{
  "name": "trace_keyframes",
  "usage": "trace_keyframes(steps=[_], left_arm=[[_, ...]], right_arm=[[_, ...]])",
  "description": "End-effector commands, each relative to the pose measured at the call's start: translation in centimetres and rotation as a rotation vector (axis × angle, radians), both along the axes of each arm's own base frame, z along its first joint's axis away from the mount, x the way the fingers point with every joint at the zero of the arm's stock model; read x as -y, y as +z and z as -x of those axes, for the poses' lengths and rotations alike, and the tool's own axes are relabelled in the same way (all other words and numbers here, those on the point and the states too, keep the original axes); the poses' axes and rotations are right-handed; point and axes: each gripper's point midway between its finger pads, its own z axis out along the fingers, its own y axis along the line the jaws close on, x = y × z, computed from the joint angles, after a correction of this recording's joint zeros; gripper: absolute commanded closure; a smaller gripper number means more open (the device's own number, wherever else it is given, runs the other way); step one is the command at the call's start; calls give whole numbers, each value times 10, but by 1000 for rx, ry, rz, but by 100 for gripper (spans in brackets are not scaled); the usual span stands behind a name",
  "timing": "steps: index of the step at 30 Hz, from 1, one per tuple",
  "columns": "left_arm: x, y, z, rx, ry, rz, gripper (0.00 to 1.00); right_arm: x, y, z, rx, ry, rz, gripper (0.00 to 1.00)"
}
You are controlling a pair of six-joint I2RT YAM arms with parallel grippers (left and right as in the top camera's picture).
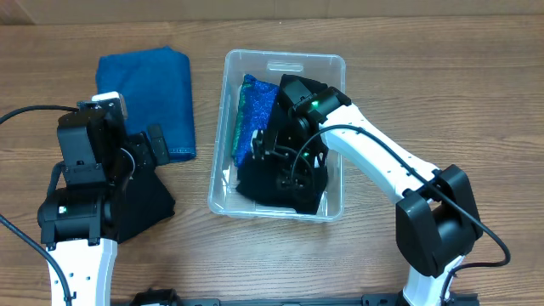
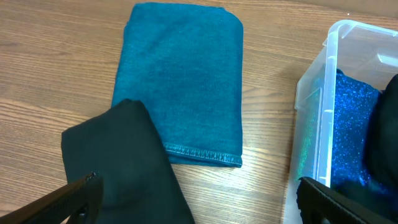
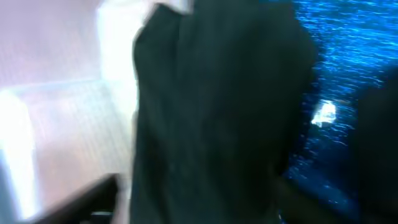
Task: Pack container
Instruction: 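Place the second black cloth into the bin's lower half and withdraw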
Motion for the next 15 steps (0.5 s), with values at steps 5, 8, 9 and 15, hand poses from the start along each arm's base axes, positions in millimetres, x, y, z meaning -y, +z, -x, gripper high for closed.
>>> trace_keyframes(steps=[5, 8, 9, 15], left_arm=[[0, 7, -2, 11, 0, -9, 0], [-13, -2, 10, -47, 58, -51, 0], [-27, -6, 18, -75, 134, -64, 0], [-87, -32, 57, -168, 406, 186, 0]], right_arm=[[58, 181, -110, 619, -722, -64, 0], [119, 237, -113, 625, -1108, -234, 0], [141, 240, -111, 602, -1203, -240, 0], [220, 213, -98, 367, -1383, -228, 0]])
